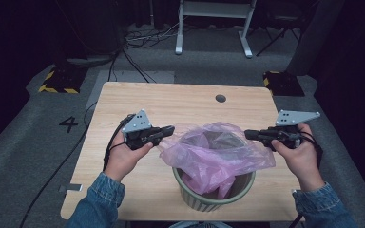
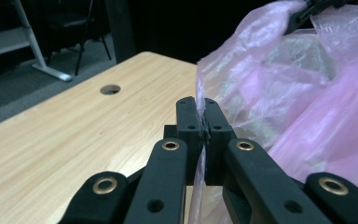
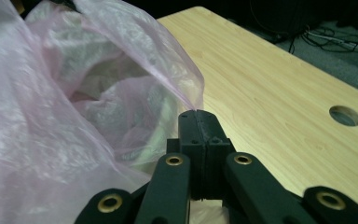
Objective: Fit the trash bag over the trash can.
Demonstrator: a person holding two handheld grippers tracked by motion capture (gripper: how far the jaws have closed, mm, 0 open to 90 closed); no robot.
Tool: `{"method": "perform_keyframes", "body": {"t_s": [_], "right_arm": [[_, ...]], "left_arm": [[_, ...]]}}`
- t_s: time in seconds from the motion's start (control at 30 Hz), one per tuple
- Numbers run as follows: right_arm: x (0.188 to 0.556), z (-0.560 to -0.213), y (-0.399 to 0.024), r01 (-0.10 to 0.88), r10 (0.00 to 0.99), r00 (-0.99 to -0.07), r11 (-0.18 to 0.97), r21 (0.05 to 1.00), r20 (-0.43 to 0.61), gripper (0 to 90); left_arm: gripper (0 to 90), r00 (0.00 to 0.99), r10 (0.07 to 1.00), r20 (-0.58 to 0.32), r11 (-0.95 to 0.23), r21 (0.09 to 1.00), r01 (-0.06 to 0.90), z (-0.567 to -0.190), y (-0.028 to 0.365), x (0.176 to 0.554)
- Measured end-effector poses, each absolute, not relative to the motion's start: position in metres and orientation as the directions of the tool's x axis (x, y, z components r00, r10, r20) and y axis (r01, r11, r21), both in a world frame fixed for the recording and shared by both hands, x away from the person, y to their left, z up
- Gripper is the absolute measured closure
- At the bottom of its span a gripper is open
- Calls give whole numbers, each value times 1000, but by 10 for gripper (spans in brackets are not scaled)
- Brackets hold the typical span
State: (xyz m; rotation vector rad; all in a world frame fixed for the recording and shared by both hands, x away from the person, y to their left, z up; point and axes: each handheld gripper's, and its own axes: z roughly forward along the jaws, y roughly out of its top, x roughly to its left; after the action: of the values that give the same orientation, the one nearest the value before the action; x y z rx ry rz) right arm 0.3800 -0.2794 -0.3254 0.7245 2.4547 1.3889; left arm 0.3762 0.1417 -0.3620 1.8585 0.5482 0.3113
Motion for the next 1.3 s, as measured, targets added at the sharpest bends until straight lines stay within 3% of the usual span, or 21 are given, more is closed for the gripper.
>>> {"method": "perform_keyframes", "body": {"t_s": [0.57,1.2,1.23,1.27,1.3], "right_arm": [[401,-374,-280,400,556,-826,458,794,96,900],[363,-437,-296,475,518,-824,406,781,231,900],[360,-441,-298,479,518,-821,398,782,240,900],[360,-441,-298,479,518,-821,398,782,240,900],[358,-441,-300,475,524,-819,394,787,232,871]], "left_arm": [[899,835,545,-78,-375,867,327,-395,139,389],[895,857,491,-153,-392,840,375,-442,142,367],[839,856,495,-149,-388,844,371,-443,143,366],[839,853,502,-143,-378,851,365,-443,143,364],[738,848,515,-129,-369,859,355,-442,144,363]]}}
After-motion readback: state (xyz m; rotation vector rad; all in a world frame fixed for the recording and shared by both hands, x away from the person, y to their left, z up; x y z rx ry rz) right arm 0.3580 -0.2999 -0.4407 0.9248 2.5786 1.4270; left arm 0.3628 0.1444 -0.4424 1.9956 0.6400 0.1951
